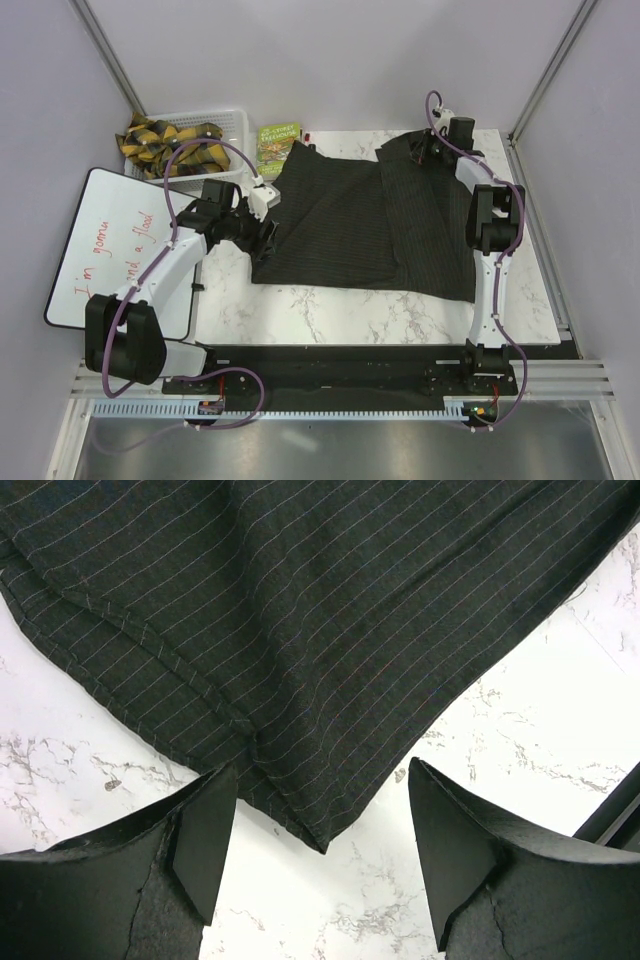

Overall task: Fold and stack the long sleeve shirts
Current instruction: Flatten the shirt out

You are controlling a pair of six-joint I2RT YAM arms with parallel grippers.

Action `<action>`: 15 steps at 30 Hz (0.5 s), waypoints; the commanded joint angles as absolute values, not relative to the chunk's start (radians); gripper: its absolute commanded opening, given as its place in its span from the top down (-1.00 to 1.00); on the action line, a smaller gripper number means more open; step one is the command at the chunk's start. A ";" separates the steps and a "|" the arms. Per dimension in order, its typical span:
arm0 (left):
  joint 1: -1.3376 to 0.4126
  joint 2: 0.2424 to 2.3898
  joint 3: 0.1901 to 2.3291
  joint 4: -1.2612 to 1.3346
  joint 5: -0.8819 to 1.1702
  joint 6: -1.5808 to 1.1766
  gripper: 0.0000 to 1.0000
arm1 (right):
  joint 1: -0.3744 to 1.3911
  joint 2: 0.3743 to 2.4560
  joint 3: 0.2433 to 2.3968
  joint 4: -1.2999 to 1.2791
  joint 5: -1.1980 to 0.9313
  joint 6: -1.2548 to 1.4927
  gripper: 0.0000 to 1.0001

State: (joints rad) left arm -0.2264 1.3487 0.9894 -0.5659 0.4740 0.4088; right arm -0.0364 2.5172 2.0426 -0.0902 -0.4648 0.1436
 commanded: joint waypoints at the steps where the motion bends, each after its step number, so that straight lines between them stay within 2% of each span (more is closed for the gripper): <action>1: -0.221 1.335 1.028 -0.546 0.463 0.426 -0.52 | -0.049 2.410 2.026 -0.101 -0.569 0.135 1.00; 6: -0.213 1.324 1.054 -0.552 0.451 0.408 -0.53 | -0.055 2.228 1.944 -0.109 -0.734 0.170 1.00; 10: -0.180 1.322 1.106 -0.575 0.495 0.367 -0.53 | -0.037 1.999 1.711 -0.110 -0.885 0.190 1.00; 15: -0.166 1.238 1.146 -0.583 0.624 0.339 -0.54 | -0.006 1.607 1.433 -0.126 -0.982 0.173 1.00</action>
